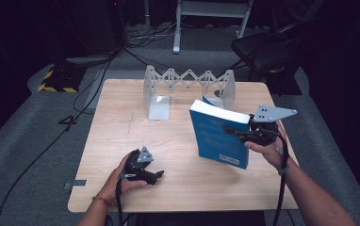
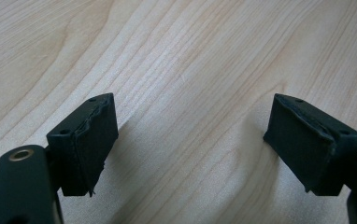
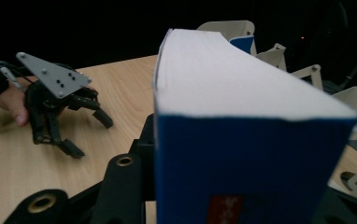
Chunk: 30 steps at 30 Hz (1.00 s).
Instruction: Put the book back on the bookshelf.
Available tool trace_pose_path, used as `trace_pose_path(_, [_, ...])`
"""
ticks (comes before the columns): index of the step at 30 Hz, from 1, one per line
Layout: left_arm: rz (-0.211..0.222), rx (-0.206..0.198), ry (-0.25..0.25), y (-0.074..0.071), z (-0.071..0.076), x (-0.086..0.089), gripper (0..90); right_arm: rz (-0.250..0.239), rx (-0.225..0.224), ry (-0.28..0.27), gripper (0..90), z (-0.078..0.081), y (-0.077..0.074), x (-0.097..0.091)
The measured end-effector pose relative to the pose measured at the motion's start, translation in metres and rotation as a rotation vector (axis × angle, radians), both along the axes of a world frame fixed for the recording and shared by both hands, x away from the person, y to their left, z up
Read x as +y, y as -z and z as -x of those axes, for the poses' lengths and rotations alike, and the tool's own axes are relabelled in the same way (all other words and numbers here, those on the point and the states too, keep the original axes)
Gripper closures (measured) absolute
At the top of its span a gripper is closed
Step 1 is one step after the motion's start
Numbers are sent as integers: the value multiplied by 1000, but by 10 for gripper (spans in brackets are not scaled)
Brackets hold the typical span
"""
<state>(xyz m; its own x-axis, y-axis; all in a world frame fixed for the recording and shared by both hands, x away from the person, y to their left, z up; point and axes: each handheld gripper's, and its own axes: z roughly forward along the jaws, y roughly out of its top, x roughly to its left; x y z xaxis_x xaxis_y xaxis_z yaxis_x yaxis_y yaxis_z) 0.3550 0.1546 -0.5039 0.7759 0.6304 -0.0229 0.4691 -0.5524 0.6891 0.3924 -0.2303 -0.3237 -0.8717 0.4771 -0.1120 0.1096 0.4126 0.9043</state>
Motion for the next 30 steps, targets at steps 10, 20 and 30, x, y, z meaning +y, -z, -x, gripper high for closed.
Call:
trace_pose_path(10, [-2,0,-11,0,0,0,155,26,-31,114,615,-22,-24,-9])
trace_pose_path(20, [-10,-2,-37,0,-1,0,128,11,-56,238,615,-56,-44,-13])
trace_pose_path(30, [-10,1,-59,0,0,1,122,-4,-54,358,614,-93,-50,-9])
